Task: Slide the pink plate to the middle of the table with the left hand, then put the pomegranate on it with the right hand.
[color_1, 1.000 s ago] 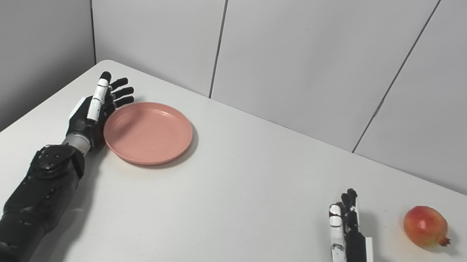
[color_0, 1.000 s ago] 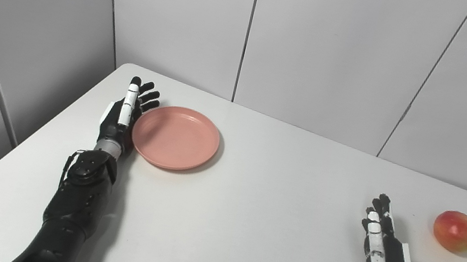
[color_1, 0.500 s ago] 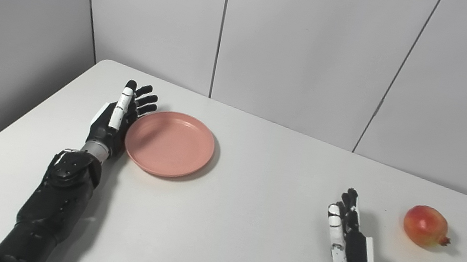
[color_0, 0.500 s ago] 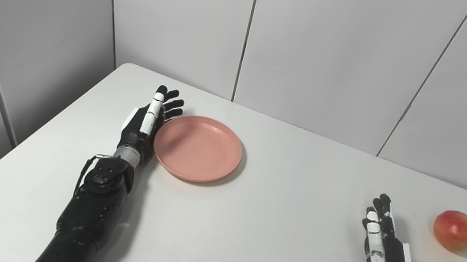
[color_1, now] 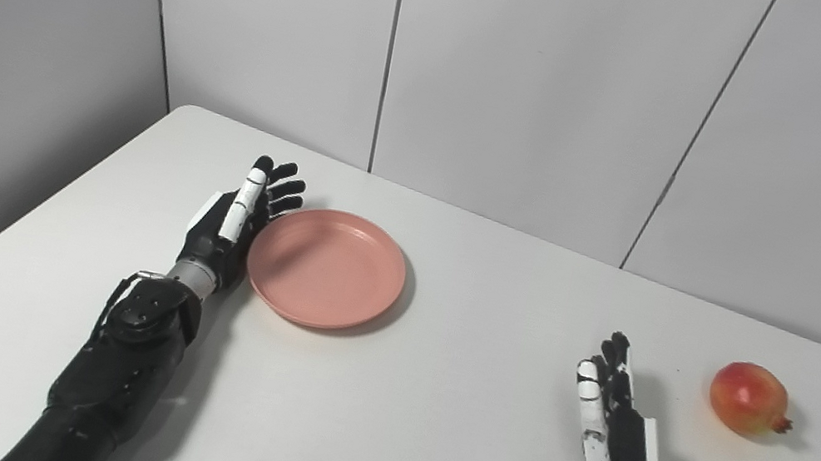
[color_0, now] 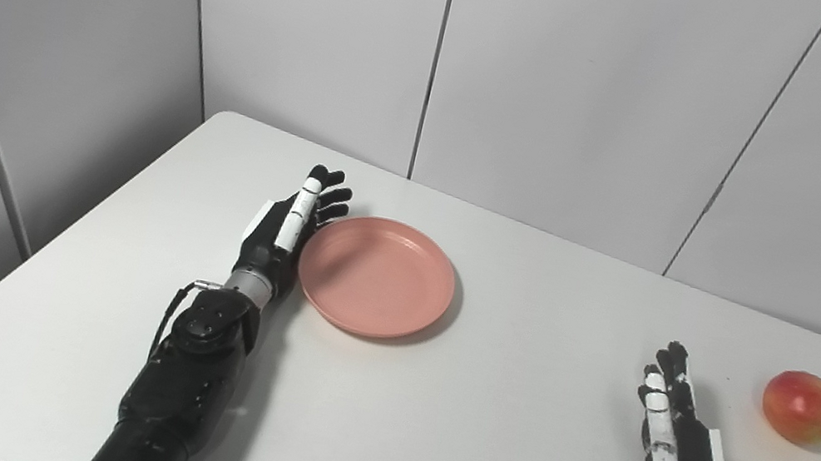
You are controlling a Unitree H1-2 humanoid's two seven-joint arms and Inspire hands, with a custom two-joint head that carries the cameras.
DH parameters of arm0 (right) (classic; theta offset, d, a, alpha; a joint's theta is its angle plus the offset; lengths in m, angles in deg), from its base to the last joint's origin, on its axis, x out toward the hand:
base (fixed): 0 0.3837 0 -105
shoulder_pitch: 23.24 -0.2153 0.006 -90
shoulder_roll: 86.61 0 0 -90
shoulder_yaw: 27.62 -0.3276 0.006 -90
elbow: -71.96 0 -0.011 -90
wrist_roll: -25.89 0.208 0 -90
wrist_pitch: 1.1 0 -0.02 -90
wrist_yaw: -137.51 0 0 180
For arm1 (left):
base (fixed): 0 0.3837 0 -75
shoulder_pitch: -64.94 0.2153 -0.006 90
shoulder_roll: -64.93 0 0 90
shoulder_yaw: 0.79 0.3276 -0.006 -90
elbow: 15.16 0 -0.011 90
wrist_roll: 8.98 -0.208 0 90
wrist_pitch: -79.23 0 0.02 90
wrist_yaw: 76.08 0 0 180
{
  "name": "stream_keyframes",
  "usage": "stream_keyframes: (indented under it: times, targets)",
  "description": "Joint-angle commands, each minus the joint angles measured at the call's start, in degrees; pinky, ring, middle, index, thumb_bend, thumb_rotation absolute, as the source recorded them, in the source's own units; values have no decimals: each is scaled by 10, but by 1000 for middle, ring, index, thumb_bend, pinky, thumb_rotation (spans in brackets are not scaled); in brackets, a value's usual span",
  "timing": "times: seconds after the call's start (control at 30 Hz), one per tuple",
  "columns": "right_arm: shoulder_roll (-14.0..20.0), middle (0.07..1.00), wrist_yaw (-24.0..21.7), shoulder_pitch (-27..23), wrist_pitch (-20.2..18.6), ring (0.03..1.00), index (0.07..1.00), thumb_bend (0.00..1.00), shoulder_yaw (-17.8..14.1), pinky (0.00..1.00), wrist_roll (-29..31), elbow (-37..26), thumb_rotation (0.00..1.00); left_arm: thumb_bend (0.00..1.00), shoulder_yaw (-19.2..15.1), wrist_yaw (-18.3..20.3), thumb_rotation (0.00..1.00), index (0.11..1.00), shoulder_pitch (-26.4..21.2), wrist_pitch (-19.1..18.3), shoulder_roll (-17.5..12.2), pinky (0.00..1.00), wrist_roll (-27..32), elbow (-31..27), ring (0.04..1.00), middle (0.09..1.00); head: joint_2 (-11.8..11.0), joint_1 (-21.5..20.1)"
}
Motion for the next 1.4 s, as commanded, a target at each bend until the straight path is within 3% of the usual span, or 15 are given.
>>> stream_keyframes:
  times: [0.0, 0.8, 1.37]
  targets:
    - [1, 995, -3, -2, 21, 987, 993, 373, -4, 1000, 6, -6, 793, 656, 6, 9, 1000, 859, -16, 0, 0, 874, -3, -25, 881, 866, 0, -1]
    - [2, 998, -1, -2, 12, 989, 995, 377, -3, 1000, 2, -11, 807, 645, 43, 17, 1000, 877, 9, -37, 38, 899, -7, -82, 892, 880, 4, -3]
    - [-6, 981, 5, -1, 18, 968, 978, 398, -1, 980, -4, -10, 789, 637, 77, 28, 1000, 899, 37, -26, 66, 899, -23, -114, 905, 903, 11, -37]
